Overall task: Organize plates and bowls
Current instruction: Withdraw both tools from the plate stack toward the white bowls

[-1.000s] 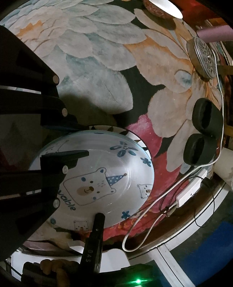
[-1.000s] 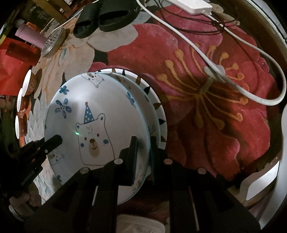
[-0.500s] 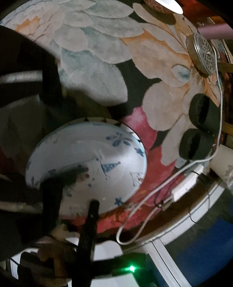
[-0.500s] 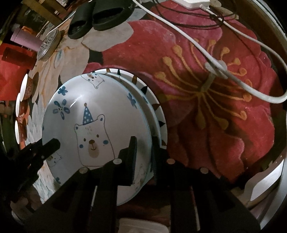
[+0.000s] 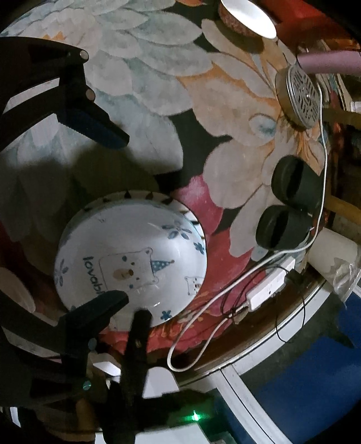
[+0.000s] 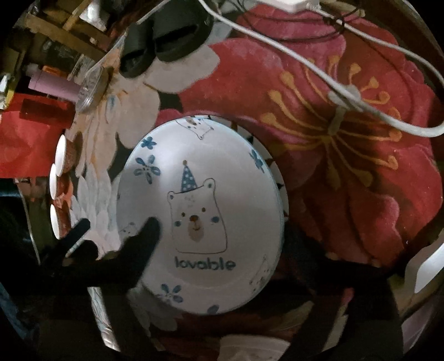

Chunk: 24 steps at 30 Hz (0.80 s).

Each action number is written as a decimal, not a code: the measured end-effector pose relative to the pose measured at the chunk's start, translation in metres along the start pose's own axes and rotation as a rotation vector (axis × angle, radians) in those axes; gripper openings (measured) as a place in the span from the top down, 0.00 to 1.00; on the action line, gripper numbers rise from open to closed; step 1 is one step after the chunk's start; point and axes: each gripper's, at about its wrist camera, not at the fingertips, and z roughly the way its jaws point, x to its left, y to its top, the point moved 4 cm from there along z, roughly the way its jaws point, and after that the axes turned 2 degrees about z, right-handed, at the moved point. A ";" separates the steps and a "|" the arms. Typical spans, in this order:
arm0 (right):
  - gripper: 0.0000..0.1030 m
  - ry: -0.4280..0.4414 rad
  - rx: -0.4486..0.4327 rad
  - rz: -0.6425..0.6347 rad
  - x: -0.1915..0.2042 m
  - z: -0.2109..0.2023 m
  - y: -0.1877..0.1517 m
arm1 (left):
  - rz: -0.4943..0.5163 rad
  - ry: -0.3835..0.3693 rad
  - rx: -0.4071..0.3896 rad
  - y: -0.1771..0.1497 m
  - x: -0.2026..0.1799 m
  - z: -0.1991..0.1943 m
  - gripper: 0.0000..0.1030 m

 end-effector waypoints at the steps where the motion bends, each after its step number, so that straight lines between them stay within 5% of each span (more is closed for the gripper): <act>1: 0.05 0.008 -0.011 -0.008 0.002 -0.002 0.000 | -0.003 0.004 0.002 -0.001 0.002 -0.001 0.01; 15: 0.00 -0.208 -0.143 -0.176 0.025 -0.023 -0.010 | -0.028 0.058 -0.012 -0.006 0.030 -0.021 0.01; 24: 0.00 -0.212 -0.206 -0.221 0.053 -0.033 -0.015 | -0.039 0.096 -0.036 -0.012 0.048 -0.039 0.01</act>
